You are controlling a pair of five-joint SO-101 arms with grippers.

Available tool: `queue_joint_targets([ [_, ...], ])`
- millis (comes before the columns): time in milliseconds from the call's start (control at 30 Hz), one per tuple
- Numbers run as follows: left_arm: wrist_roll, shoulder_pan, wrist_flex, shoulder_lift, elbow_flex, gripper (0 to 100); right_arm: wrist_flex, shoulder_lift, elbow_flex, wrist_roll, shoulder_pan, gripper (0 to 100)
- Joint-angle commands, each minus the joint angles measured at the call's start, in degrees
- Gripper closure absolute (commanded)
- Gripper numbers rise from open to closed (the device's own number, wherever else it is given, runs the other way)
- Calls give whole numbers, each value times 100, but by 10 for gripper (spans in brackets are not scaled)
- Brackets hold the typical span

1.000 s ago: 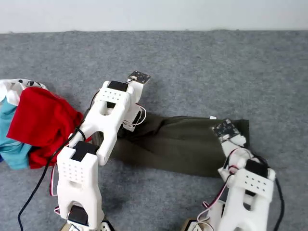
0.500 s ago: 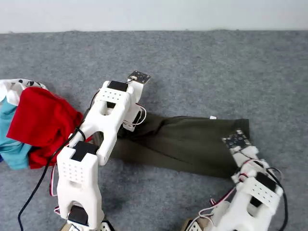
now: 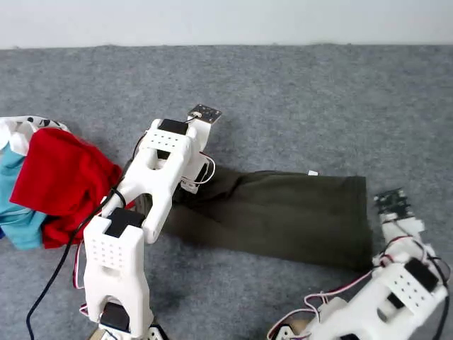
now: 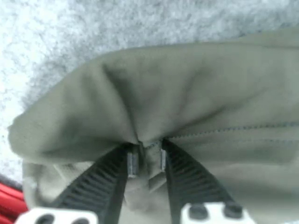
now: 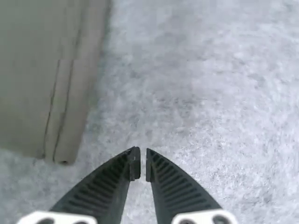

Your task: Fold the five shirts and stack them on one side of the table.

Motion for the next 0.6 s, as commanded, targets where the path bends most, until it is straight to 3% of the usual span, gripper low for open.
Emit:
queue_joint_targets([
  [0,-18,44,-88,202,22,902,356,-48,-527,-791,-330,958],
  [200,-9,53,-9,132,4,902,971,-40,-686,-1459,-1780,958],
  [567,-9,53,1644,-1116,-1367,900,998,-40,-668,-1662,-2000,958],
])
